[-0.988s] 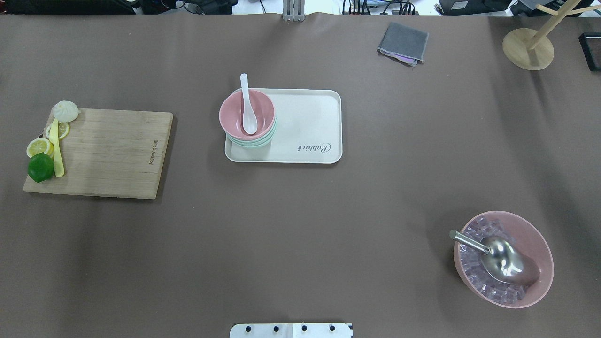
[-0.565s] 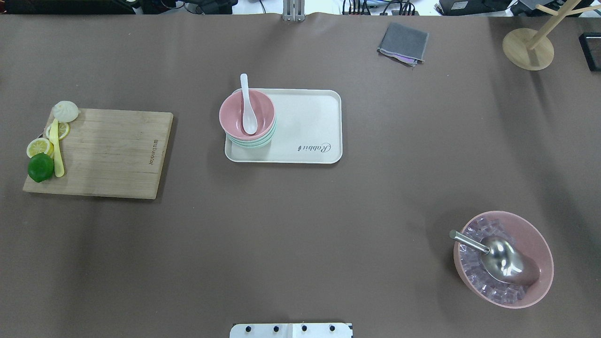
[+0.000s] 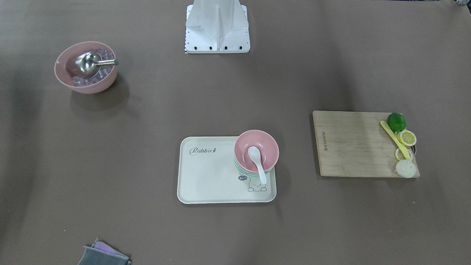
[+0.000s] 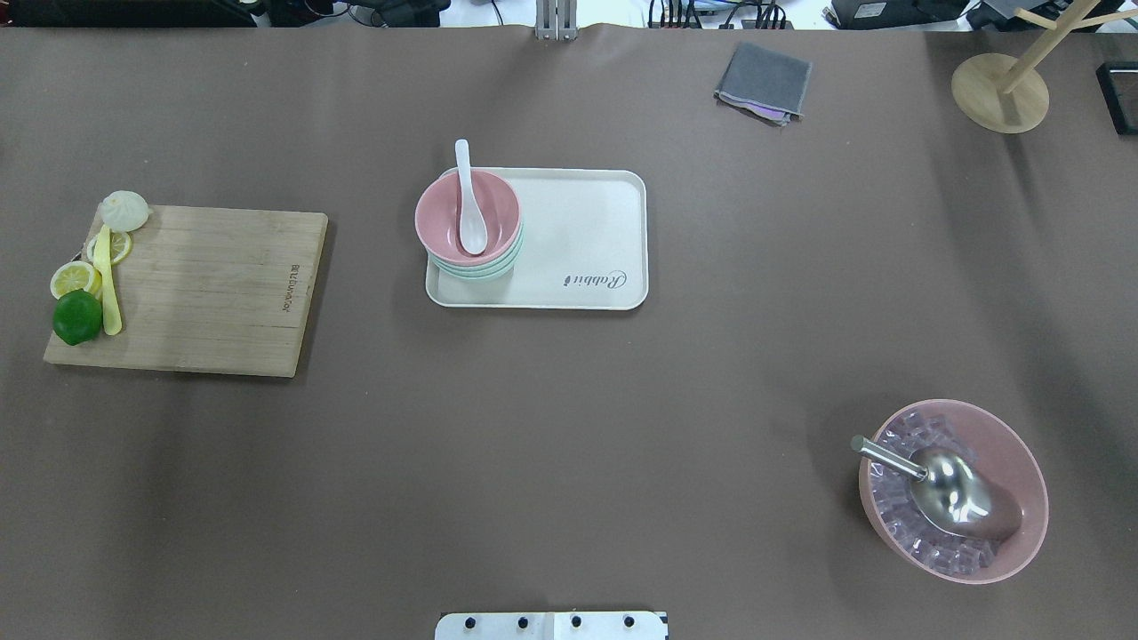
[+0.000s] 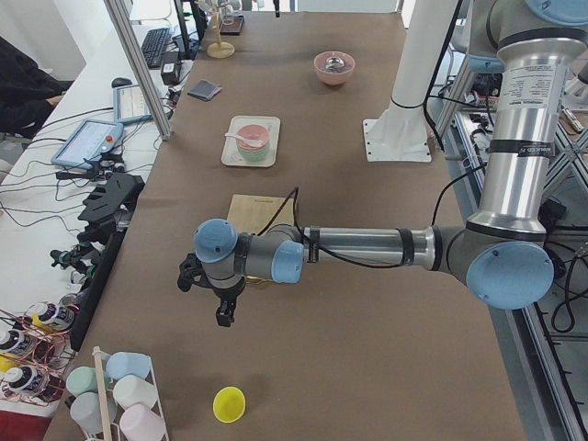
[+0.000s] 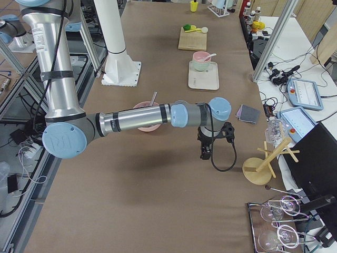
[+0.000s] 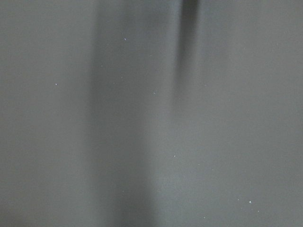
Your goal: Stack pink bowl on green and place spoon
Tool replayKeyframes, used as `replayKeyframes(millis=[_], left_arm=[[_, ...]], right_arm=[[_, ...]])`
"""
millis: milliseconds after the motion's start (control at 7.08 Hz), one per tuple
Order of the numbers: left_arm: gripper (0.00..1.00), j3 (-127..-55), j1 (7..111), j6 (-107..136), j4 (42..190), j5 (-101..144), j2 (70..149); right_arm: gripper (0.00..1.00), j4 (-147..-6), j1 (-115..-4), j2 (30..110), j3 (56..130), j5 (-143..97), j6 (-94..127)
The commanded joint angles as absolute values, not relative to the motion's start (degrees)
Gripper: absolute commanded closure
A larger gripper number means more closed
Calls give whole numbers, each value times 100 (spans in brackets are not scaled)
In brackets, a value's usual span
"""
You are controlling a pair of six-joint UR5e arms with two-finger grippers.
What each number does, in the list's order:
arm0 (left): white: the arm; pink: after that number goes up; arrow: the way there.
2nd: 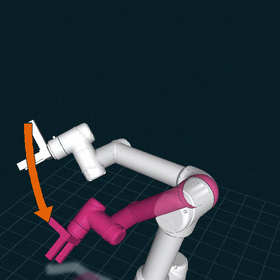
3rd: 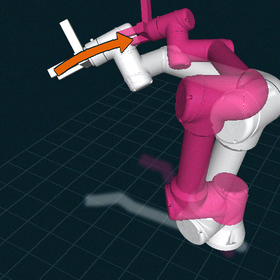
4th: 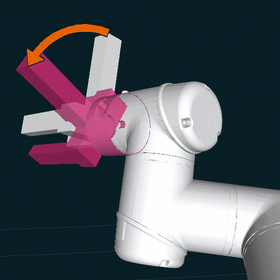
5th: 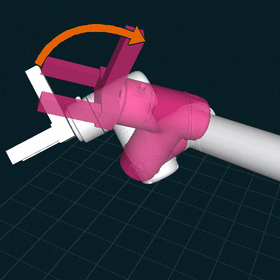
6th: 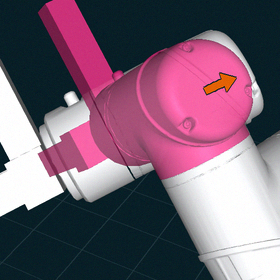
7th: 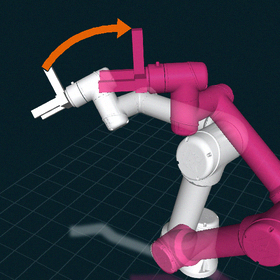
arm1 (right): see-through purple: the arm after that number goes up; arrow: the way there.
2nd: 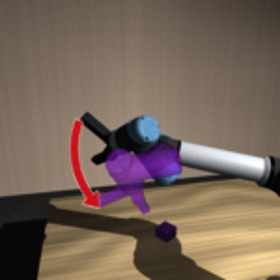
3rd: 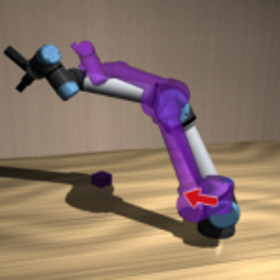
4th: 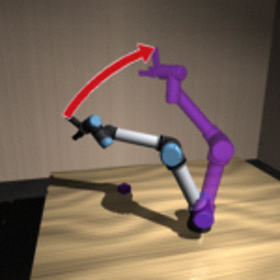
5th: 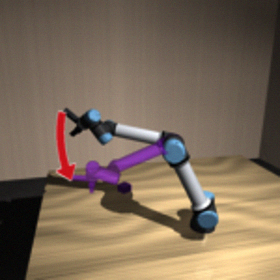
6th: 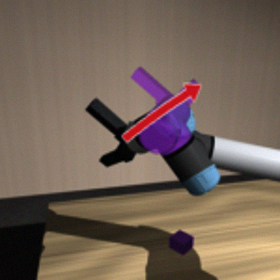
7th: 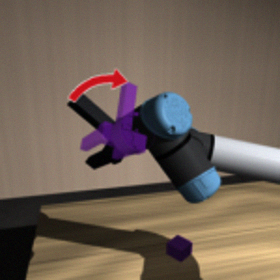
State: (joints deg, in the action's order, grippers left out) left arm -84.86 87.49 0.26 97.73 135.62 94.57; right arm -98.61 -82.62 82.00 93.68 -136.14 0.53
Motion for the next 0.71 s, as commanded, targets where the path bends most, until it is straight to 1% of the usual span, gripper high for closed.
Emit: replayKeyframes(millis=[0, 141, 282, 424, 565], left_arm=[[2, -8516, 8754, 35, 9773, 13562, 9457], [2, -8569, 8754, 35, 9773, 13562, 9414], [2, -8856, 8754, 35, 9756, 13562, 9222], [2, -8981, 8745, 70, 9747, 13562, 9098], [2, -8982, 8745, 70, 9747, 13562, 9097]], right_arm=[[0, -9861, -8262, 8200, 9387, -13623, 61], [0, -9861, -8262, 8209, 9465, -13623, 253], [0, -9861, -8253, 8226, 9518, -13623, 307], [0, -9861, -8253, 8261, 9597, -13632, 316], [0, -9861, -8253, 8288, 9624, -13632, 325]])
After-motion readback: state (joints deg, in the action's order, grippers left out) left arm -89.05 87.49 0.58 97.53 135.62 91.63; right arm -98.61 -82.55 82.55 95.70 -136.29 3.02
